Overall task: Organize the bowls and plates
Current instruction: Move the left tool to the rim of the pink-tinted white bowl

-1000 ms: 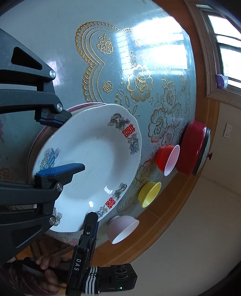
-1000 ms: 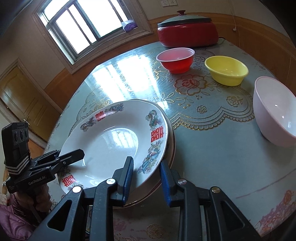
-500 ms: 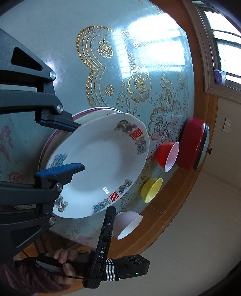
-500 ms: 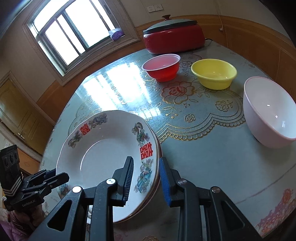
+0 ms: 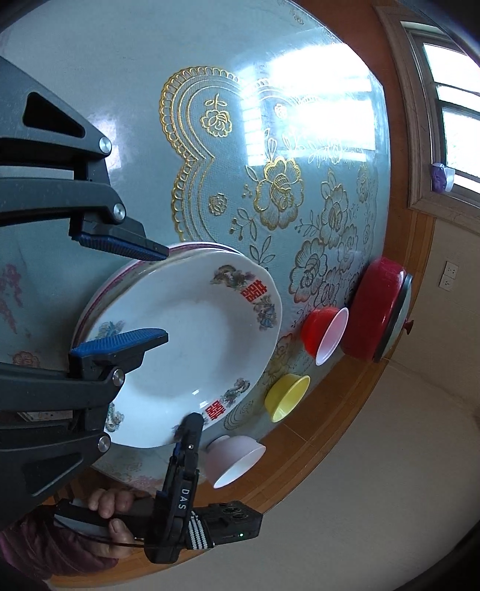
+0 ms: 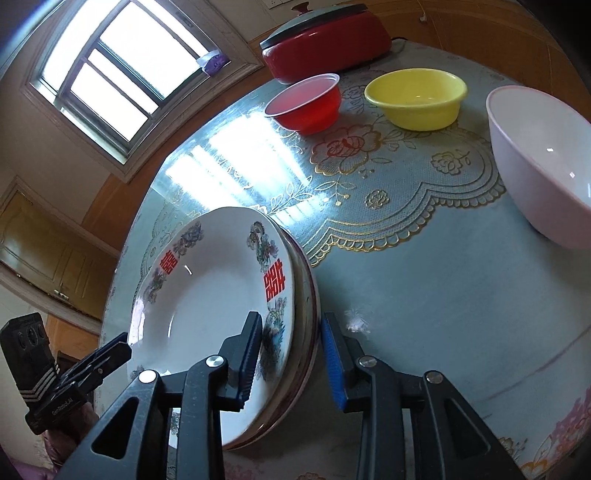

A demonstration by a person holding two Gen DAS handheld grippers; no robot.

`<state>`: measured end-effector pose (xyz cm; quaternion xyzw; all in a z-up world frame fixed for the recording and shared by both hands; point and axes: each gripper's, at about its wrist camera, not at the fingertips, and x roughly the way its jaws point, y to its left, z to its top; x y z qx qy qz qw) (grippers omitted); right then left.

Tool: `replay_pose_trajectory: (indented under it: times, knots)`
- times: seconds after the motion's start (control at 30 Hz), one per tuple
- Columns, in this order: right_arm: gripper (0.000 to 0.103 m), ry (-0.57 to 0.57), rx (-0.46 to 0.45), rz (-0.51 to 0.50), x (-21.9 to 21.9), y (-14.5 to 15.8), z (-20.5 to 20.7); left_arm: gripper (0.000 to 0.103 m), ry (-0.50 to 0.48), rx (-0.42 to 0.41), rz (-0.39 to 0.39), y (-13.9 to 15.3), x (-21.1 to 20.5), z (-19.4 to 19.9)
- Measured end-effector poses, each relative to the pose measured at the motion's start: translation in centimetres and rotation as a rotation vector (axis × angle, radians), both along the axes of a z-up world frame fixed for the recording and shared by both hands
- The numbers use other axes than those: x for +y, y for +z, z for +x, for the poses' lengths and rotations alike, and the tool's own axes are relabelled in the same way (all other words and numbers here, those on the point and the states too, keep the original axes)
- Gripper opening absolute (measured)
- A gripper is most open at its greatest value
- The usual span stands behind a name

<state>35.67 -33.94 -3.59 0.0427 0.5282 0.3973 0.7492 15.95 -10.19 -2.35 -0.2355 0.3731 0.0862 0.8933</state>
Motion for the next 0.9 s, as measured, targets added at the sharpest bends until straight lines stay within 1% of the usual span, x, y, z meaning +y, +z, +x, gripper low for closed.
replay_pose_trajectory:
  times: [0.13,0.17,0.23,0.27,0.33,0.5,0.63,0.67,0.8,0.9]
  knots:
    - [0.036,-0.001,0.021,0.018,0.0,-0.5,-0.1,0.039,-0.006,0.02,0.053,-0.4,-0.3,1.1]
    - [0.037,0.0,0.028,0.021,0.0,-0.6,0.0,0.039,-0.005,0.027,0.053,-0.6,-0.3,1.2]
    - [0.037,0.008,0.007,0.008,0.3,-0.6,-0.3,0.039,-0.01,0.033,0.035,-0.9,-0.1,1.3]
    - [0.037,0.014,-0.007,-0.002,0.4,-0.6,-0.5,0.039,-0.009,0.033,0.036,-1.0,-0.1,1.3]
    - [0.037,0.012,-0.005,-0.004,0.5,-0.7,-0.5,0.039,-0.011,0.037,0.051,-1.0,-0.1,1.3]
    - [0.038,0.008,-0.017,-0.02,0.7,-0.6,-0.6,0.039,-0.013,0.046,0.038,-1.3,0.0,1.4]
    - [0.038,-0.003,-0.016,-0.028,0.8,-0.6,-0.6,0.039,-0.015,0.047,0.044,-1.3,-0.1,1.5]
    - [0.038,-0.002,-0.018,-0.031,0.9,-0.6,-0.7,0.04,-0.011,0.049,0.047,-1.2,-0.1,1.5]
    - [0.038,0.046,0.008,-0.018,1.9,-1.0,-1.6,0.041,0.042,0.067,0.11,-1.1,0.3,1.4]
    - [0.038,0.062,0.027,0.002,2.7,-1.4,-2.1,0.041,0.075,0.066,0.1,-1.2,1.6,0.8]
